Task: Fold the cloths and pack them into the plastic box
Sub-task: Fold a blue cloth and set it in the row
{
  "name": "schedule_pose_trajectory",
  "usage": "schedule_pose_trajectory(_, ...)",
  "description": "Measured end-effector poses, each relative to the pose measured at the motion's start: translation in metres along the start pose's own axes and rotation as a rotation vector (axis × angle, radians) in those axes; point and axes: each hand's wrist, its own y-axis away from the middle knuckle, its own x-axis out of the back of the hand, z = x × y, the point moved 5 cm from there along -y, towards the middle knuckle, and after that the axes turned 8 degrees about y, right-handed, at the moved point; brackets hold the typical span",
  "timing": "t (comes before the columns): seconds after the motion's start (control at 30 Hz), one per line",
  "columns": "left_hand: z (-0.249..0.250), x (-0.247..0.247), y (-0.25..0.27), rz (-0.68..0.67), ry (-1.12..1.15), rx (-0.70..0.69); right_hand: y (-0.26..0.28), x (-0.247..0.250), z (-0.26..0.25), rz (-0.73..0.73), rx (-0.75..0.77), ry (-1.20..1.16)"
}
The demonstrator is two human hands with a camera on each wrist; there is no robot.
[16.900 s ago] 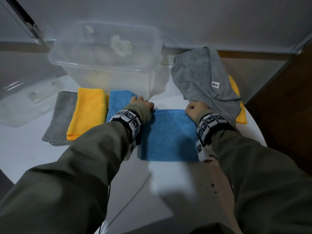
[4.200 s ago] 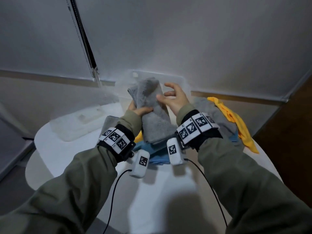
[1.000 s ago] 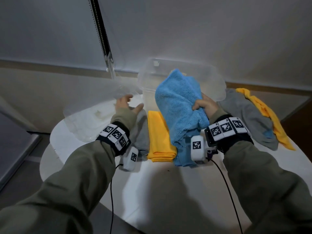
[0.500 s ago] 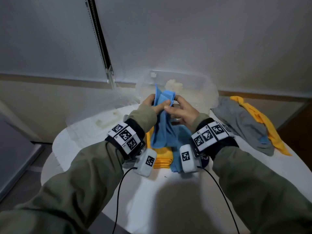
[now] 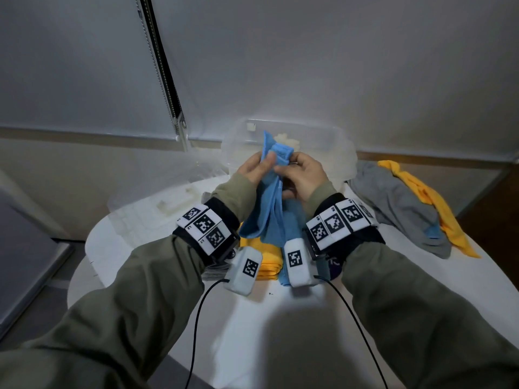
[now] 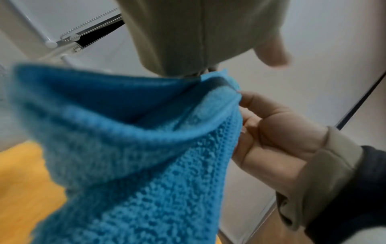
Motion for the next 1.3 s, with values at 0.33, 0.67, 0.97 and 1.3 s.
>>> schedule_pose_trajectory(0.33, 0.011, -0.002, -0.002, -0.093, -0.174, -0.053, 0.002, 0.008, -0.010, 0.074, 0.033, -0.017)
schedule_pose_trajectory(0.67, 0.008, -0.004, 0.003, -0.040, -0.125, -0.006, 0.006, 0.010, -0.018, 0.135, -0.010, -0.015)
schedule_pose_trajectory(0.97, 0.020, 0.000, 0.005, 0.066, -0.129, -0.168, 0.009, 0.007, -0.022, 0.123, -0.028, -0.079)
schedule_pose_trajectory(1.3, 0.016, -0.001, 0.006, 0.153, -0.038, -0.106, 0.006, 0.001, -0.023, 0.116, 0.014, 0.083)
